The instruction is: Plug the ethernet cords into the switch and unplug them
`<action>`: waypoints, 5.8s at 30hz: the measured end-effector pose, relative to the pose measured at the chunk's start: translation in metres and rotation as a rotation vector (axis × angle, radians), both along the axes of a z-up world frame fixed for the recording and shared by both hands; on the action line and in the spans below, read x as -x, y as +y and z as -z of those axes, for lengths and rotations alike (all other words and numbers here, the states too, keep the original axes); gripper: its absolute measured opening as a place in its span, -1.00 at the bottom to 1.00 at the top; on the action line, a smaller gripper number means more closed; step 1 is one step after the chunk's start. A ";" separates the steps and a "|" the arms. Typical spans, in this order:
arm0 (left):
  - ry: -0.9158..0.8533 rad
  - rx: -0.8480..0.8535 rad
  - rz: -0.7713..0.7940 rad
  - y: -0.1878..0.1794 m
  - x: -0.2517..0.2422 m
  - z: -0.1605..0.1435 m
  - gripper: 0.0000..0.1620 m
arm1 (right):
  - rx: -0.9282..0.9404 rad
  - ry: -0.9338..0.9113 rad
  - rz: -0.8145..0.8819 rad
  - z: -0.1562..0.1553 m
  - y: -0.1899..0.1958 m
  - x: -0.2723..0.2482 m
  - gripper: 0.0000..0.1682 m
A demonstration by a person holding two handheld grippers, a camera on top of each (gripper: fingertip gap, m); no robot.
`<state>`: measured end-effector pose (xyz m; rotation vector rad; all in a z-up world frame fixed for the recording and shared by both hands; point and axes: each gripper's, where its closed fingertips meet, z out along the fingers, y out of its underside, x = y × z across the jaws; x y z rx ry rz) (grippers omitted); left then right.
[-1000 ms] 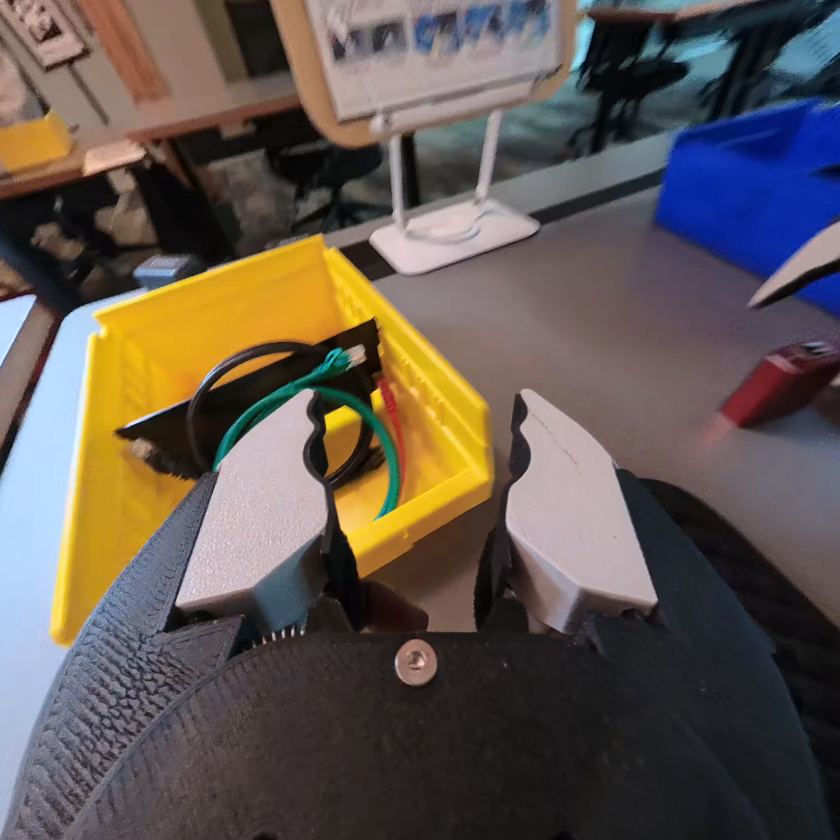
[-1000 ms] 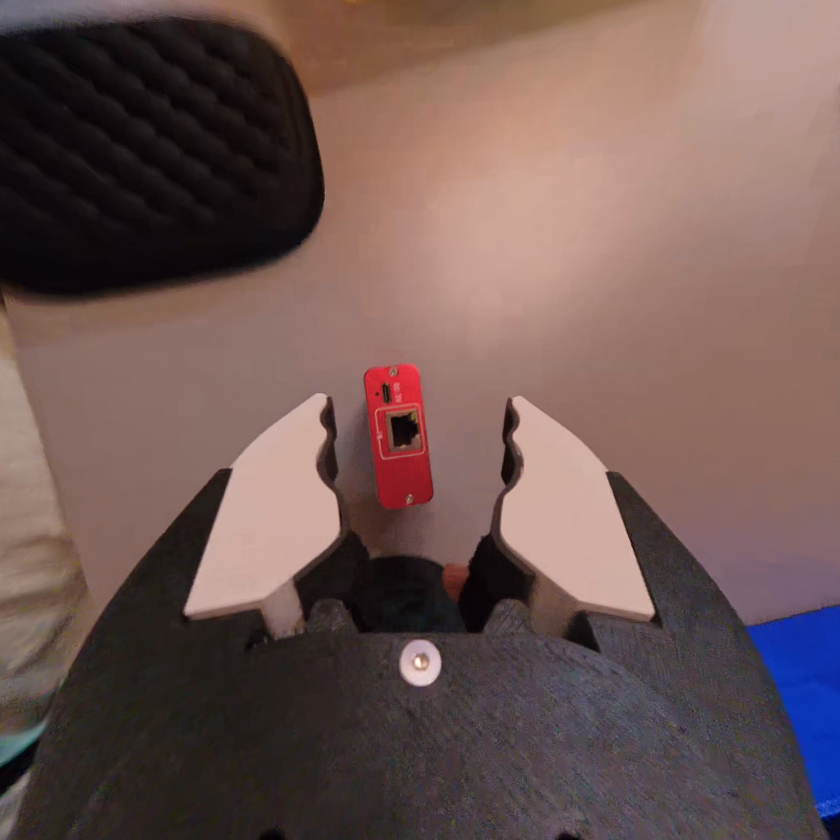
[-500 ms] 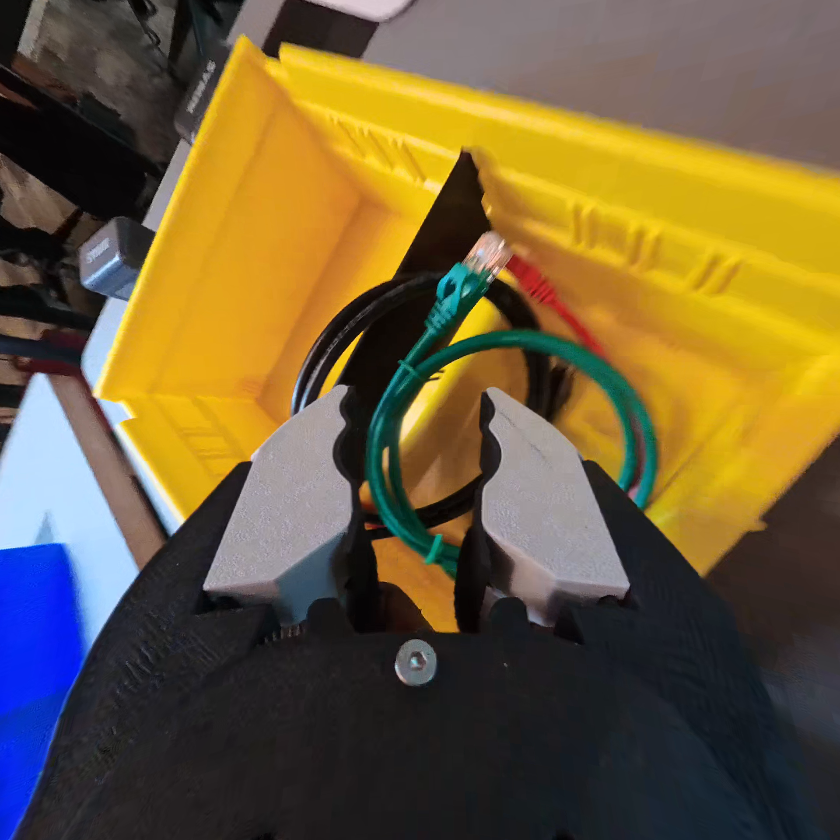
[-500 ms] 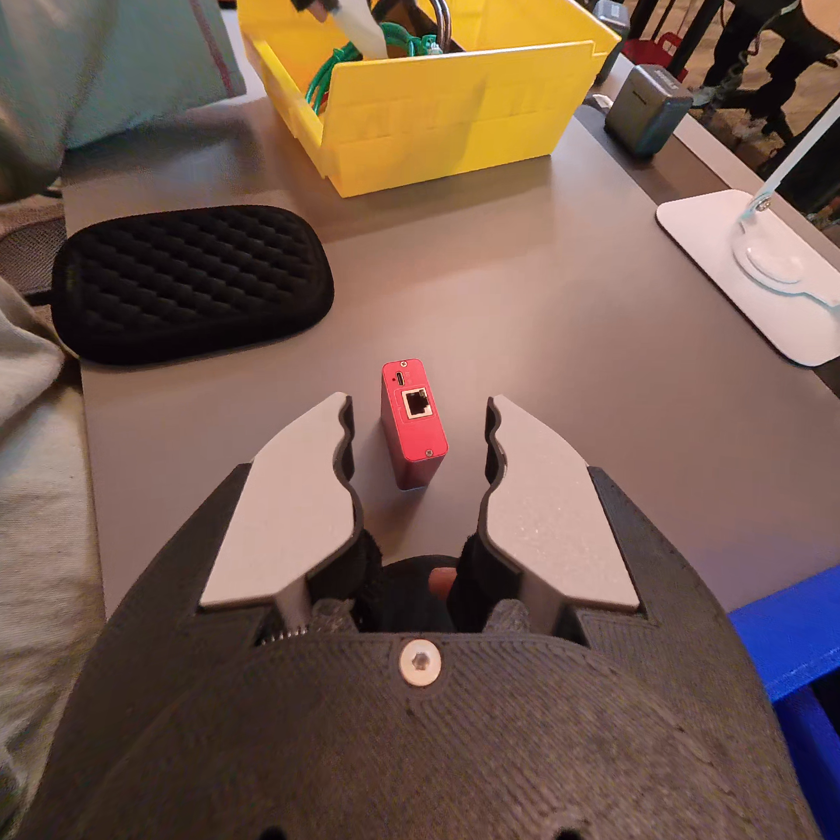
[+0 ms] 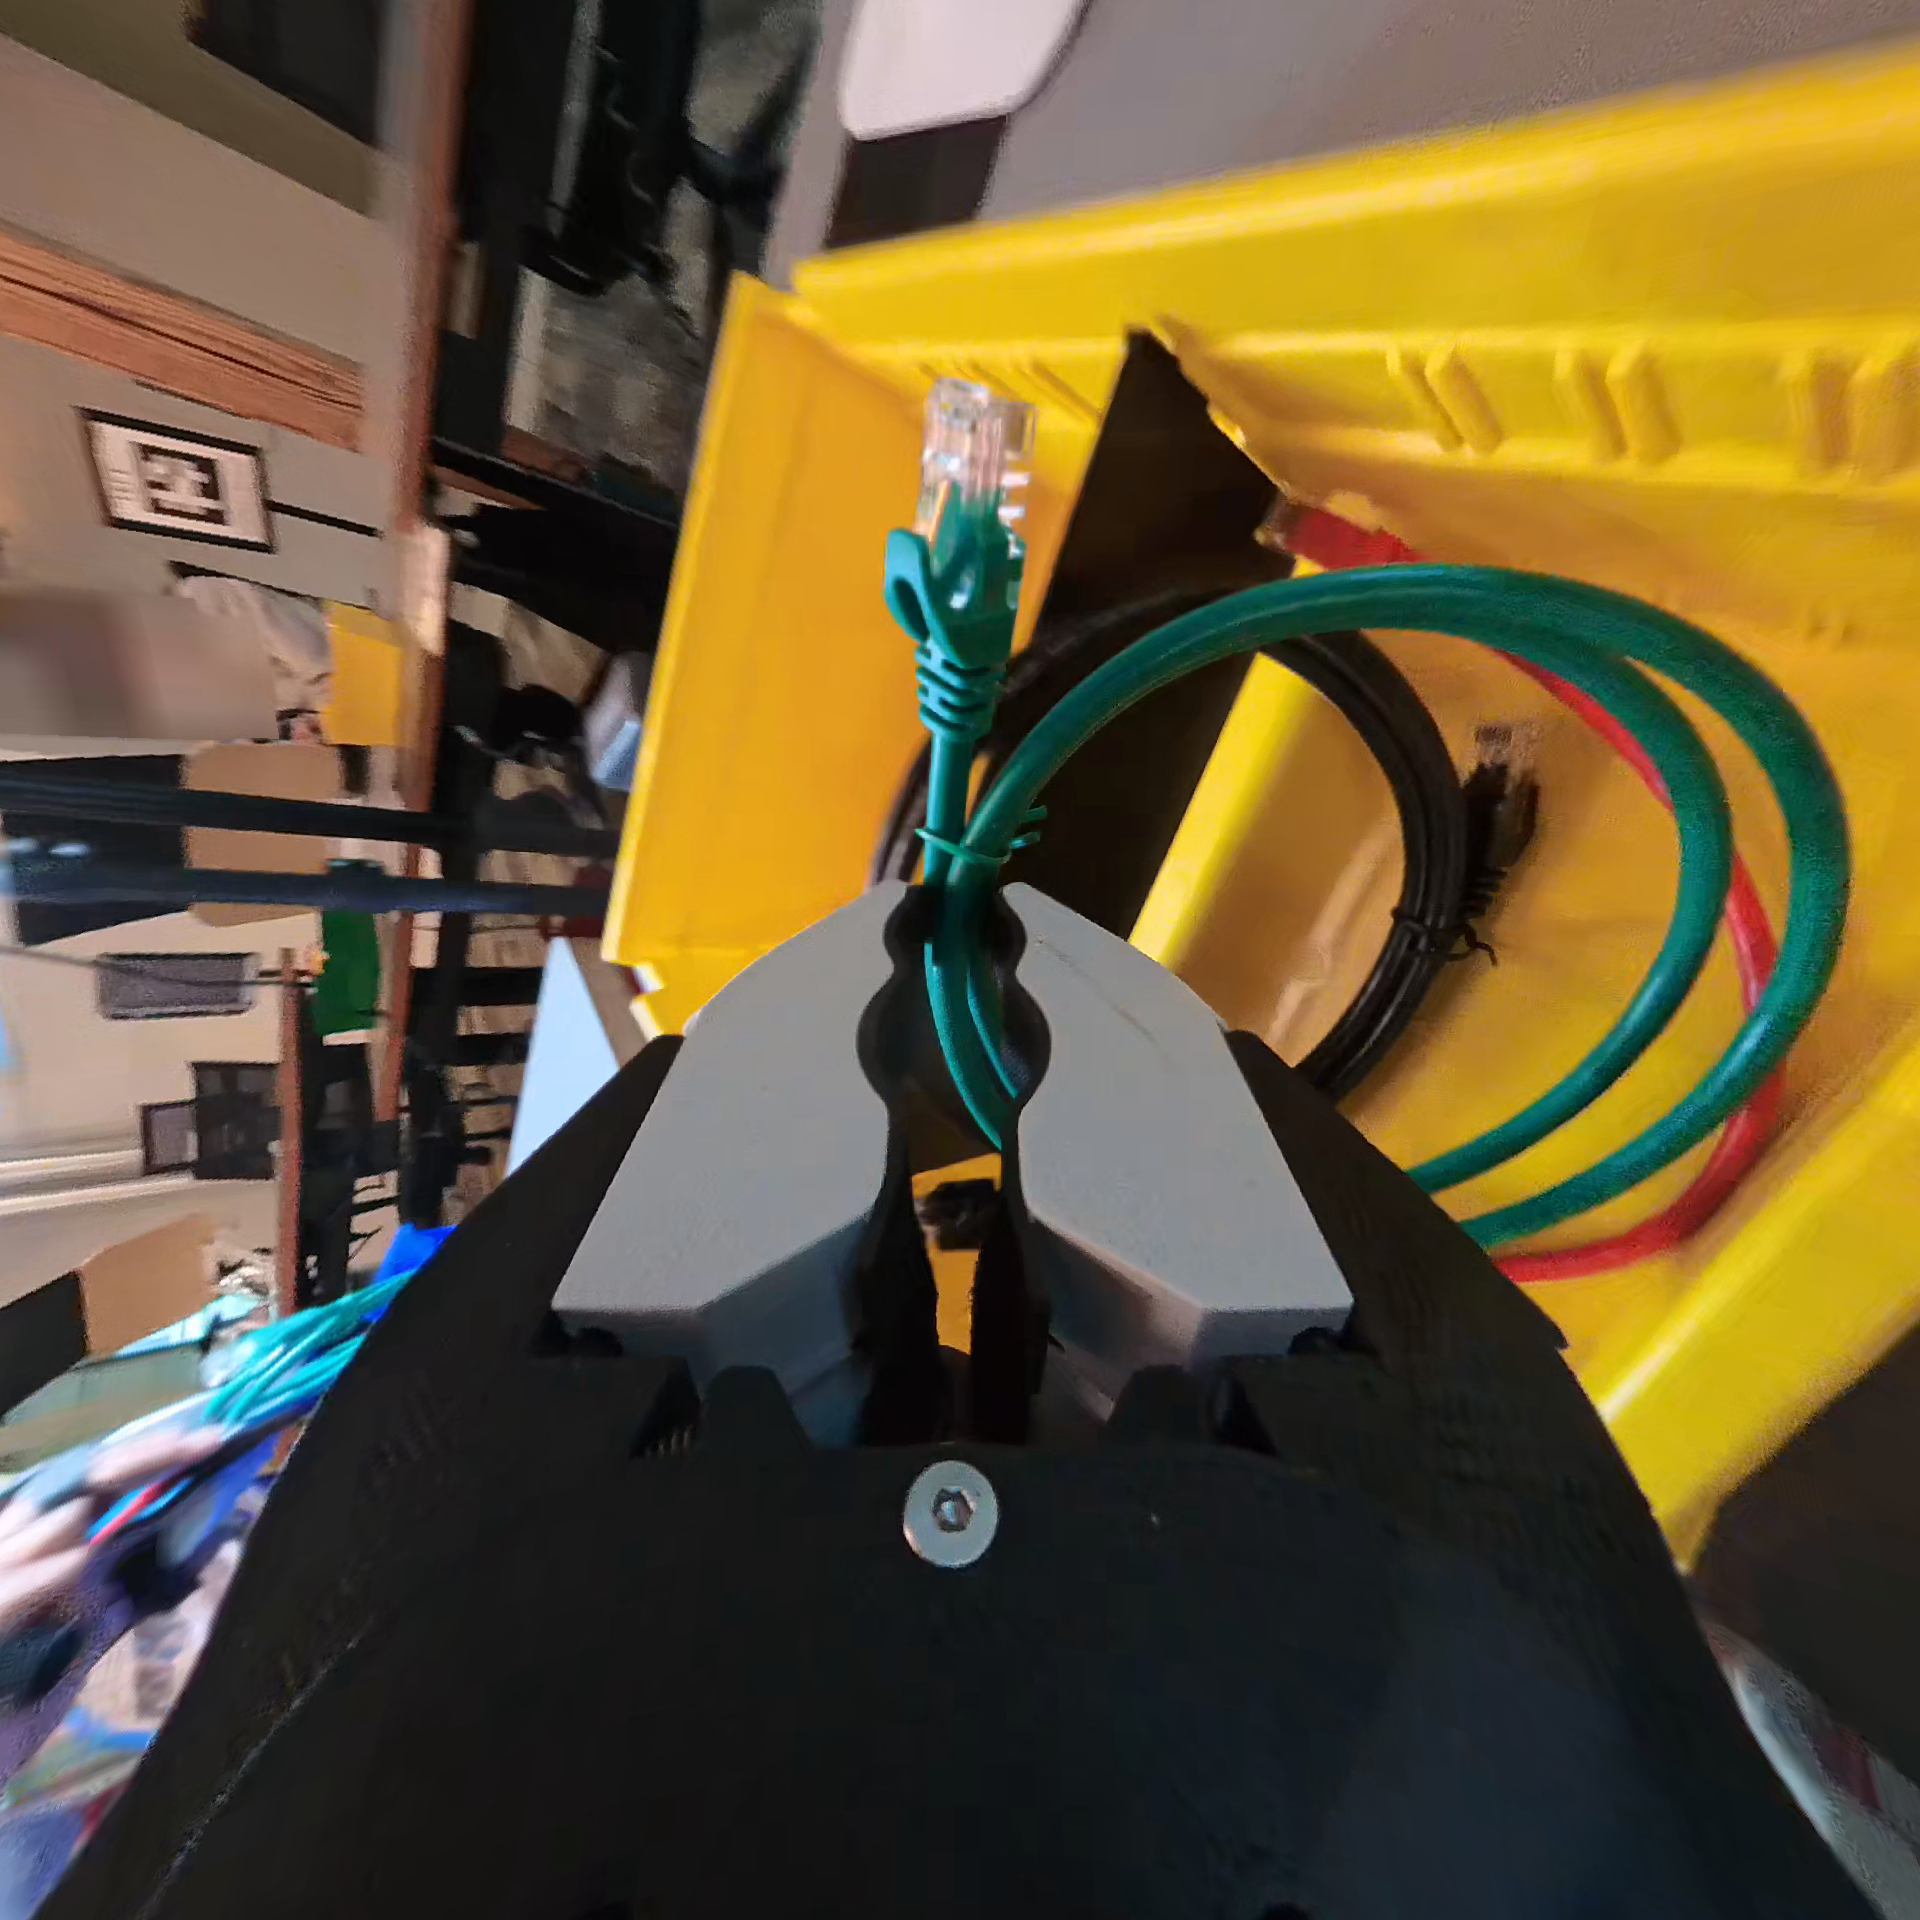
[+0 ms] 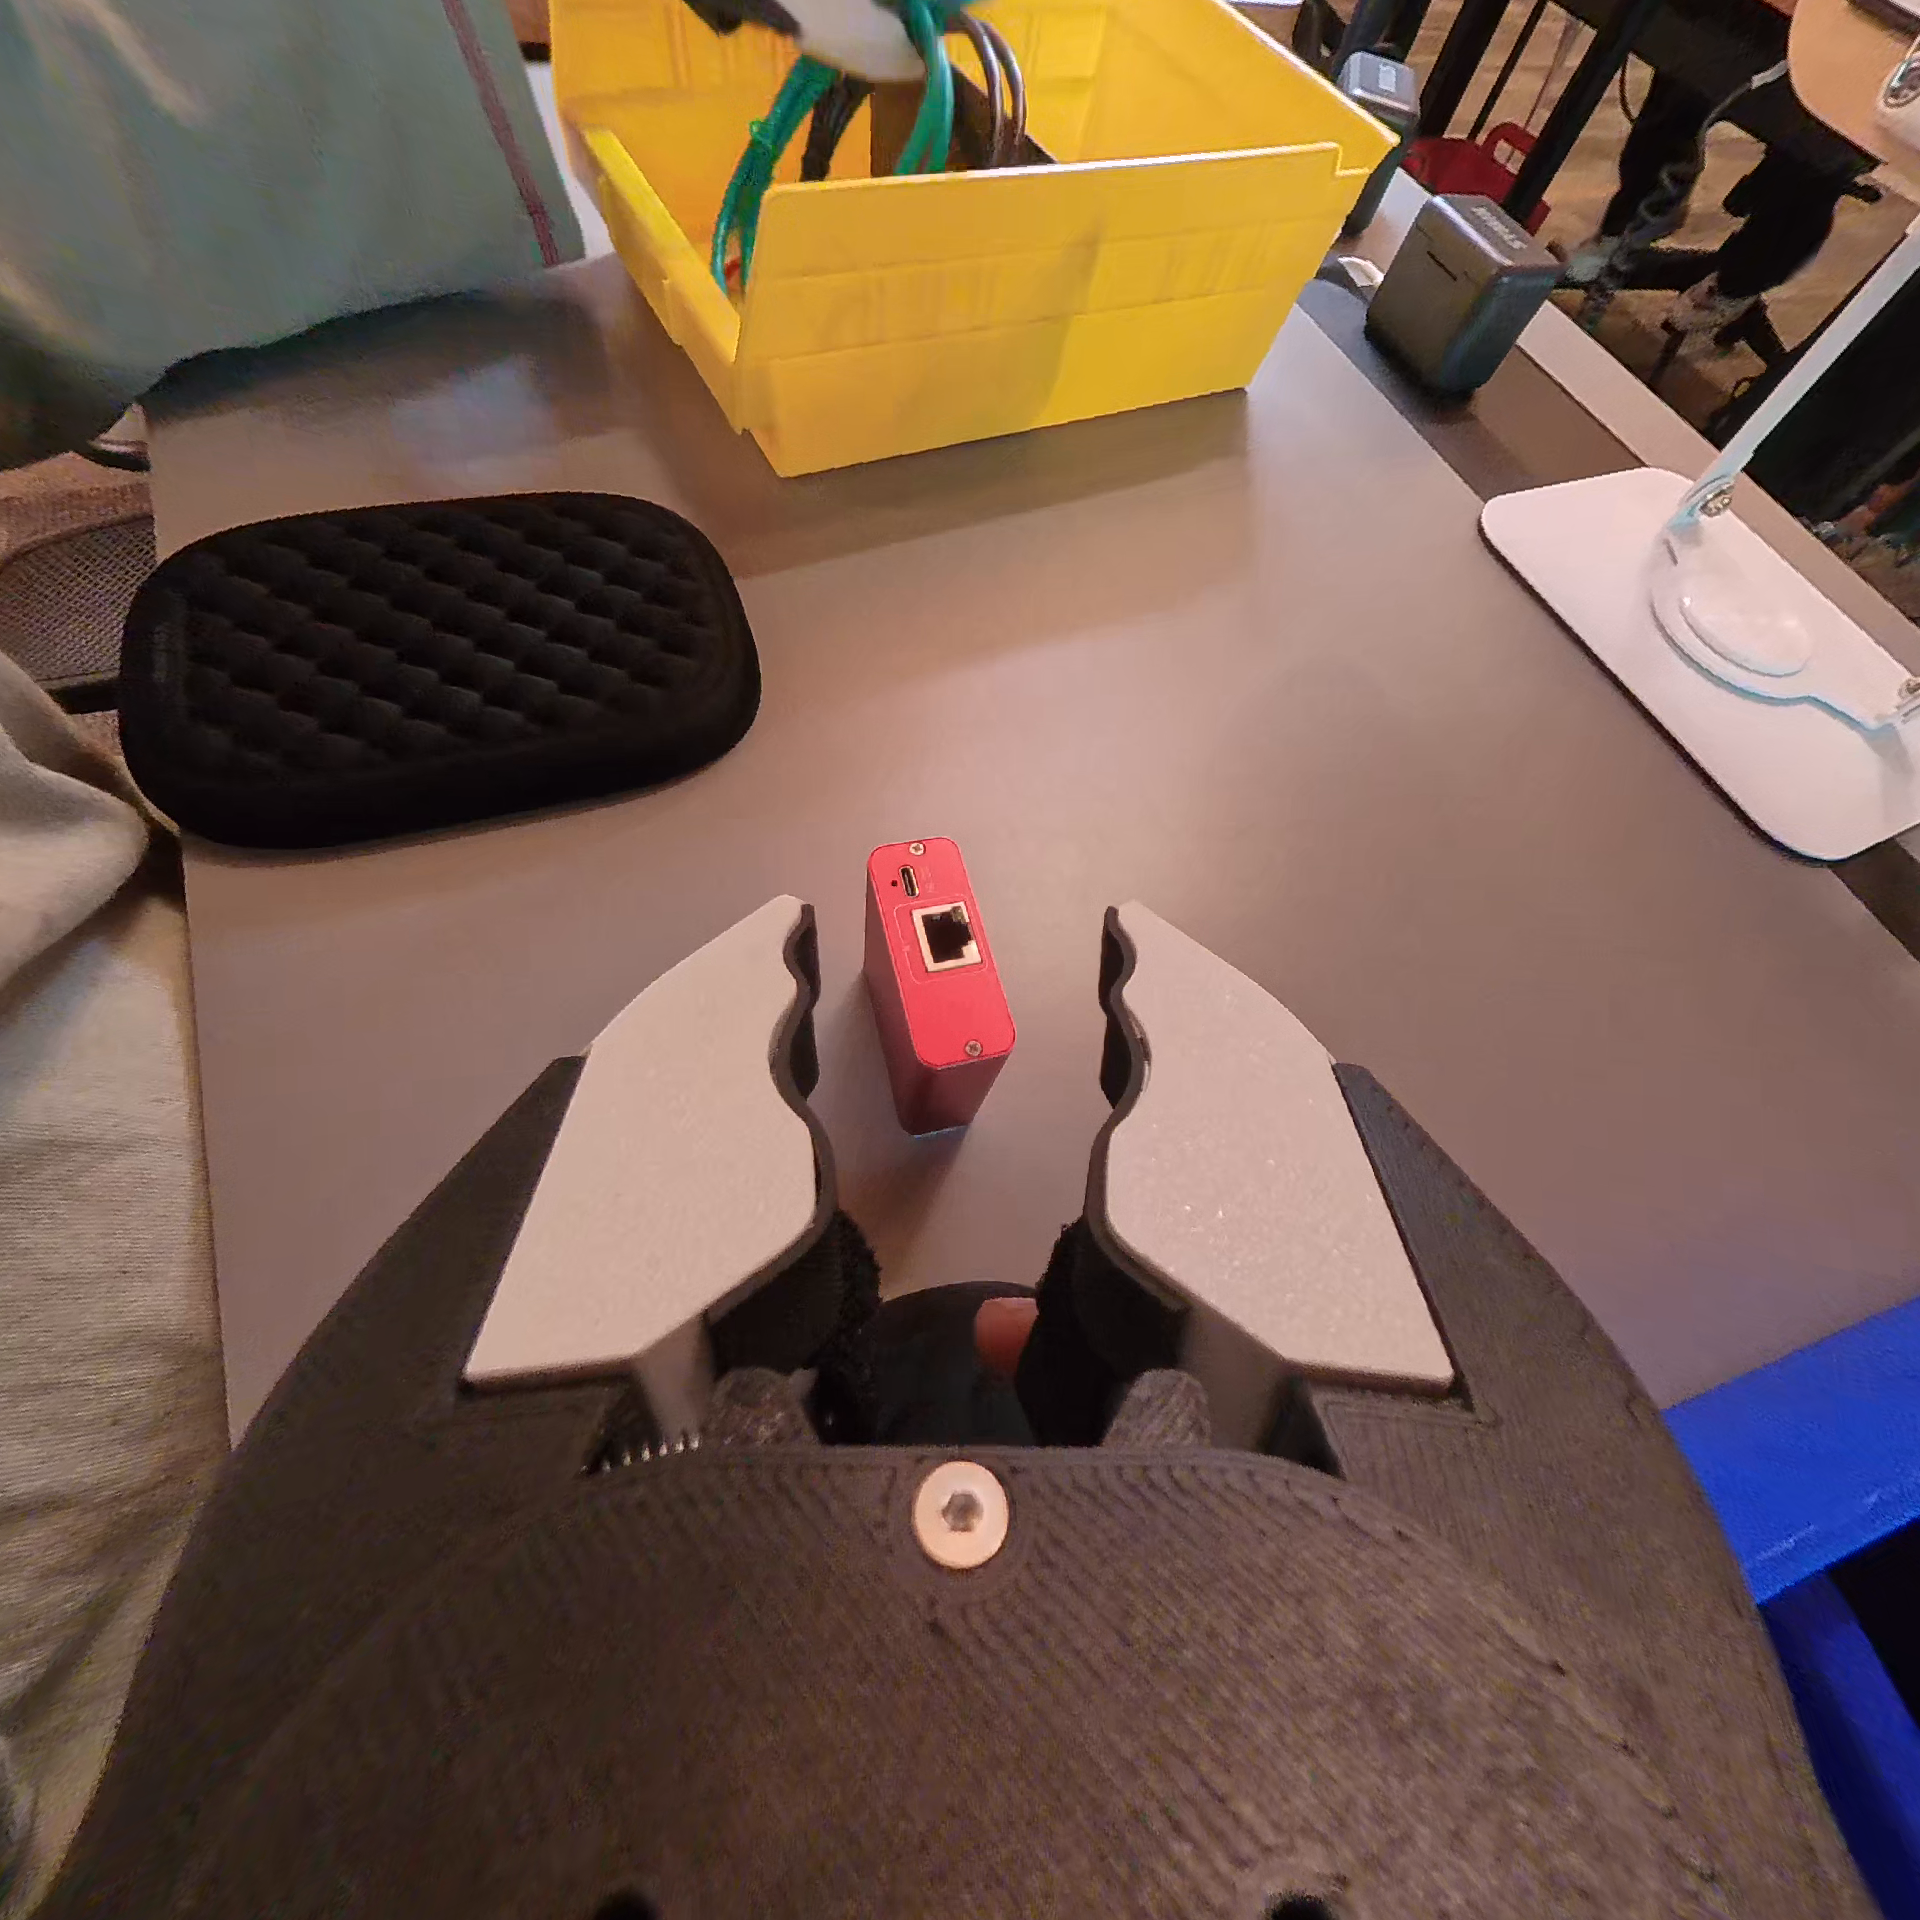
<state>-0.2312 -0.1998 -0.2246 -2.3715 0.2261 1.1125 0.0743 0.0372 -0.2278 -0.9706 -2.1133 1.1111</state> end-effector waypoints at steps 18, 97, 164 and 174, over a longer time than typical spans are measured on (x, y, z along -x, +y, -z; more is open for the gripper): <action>0.146 0.067 0.342 0.085 -0.224 -0.024 -0.86 | 0.160 0.381 -0.253 -0.060 -0.104 0.001 -0.56; -0.594 -0.482 0.872 0.129 -0.308 -0.027 -0.88 | 0.077 0.379 -0.228 -0.024 -0.025 -0.018 -0.13; -0.599 -0.538 0.809 0.126 -0.297 -0.027 -0.88 | -0.465 -0.079 -0.495 0.051 -0.002 -0.028 -0.68; -0.600 -0.560 0.802 0.124 -0.295 -0.028 -0.88 | -1.404 -0.255 -0.899 0.065 -0.005 -0.019 -0.68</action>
